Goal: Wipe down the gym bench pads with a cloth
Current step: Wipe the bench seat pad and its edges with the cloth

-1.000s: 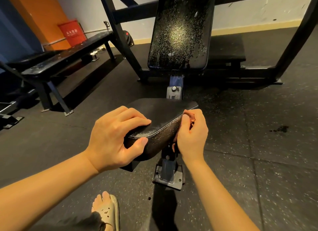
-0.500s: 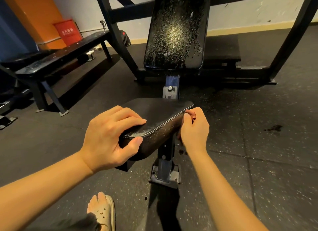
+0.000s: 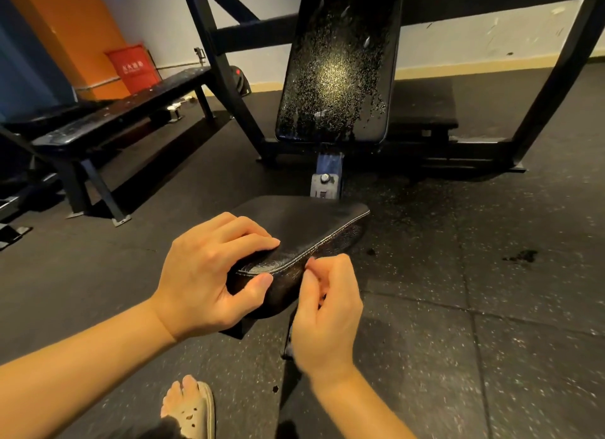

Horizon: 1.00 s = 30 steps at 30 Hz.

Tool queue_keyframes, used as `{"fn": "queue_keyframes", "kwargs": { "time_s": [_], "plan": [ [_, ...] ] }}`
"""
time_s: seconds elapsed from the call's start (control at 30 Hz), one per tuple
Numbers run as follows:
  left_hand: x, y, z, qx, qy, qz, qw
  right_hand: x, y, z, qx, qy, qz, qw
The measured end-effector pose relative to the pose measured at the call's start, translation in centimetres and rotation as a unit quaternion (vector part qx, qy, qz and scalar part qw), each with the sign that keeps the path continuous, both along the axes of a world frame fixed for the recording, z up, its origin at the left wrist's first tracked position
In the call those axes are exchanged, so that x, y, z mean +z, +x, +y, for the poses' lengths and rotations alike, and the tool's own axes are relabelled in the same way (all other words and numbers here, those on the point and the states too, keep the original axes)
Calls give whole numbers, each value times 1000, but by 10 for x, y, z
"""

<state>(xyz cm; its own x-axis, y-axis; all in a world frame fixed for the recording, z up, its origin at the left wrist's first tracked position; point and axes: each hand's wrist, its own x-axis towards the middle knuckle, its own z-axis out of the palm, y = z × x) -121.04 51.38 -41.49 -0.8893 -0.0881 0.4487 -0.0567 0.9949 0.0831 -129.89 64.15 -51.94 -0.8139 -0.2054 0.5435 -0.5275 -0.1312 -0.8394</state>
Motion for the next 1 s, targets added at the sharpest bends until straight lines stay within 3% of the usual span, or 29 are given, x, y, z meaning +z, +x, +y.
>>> {"fn": "queue_keyframes", "kwargs": {
  "time_s": [0.17,0.27,0.37,0.47,0.63,0.77,0.87,1.0],
  "plan": [
    [-1,1,-2,-5,4,3,1000,-3,11,6,44,17,94,994],
    [-1,0,0,-3,-9,11,1000,-13,-53,-8,-21,88,-12,996],
    [0,1,2,1,-13,11,1000,-24,-116,-17,-29,177,-131,975],
    [1,2,3,9,-17,4,1000,-16,-103,-17,-35,155,-167,973],
    [0,1,2,8,-14,-1,1000,9,8,10,39,61,-52,996],
    [0,1,0,-1,-11,0,1000,14,18,22,72,79,74,992],
    [0,2,2,-1,-18,8,1000,0,-39,4,-1,124,7,992],
    [0,2,3,6,-20,7,1000,-20,-109,-9,-18,199,-130,971]
  ]
}}
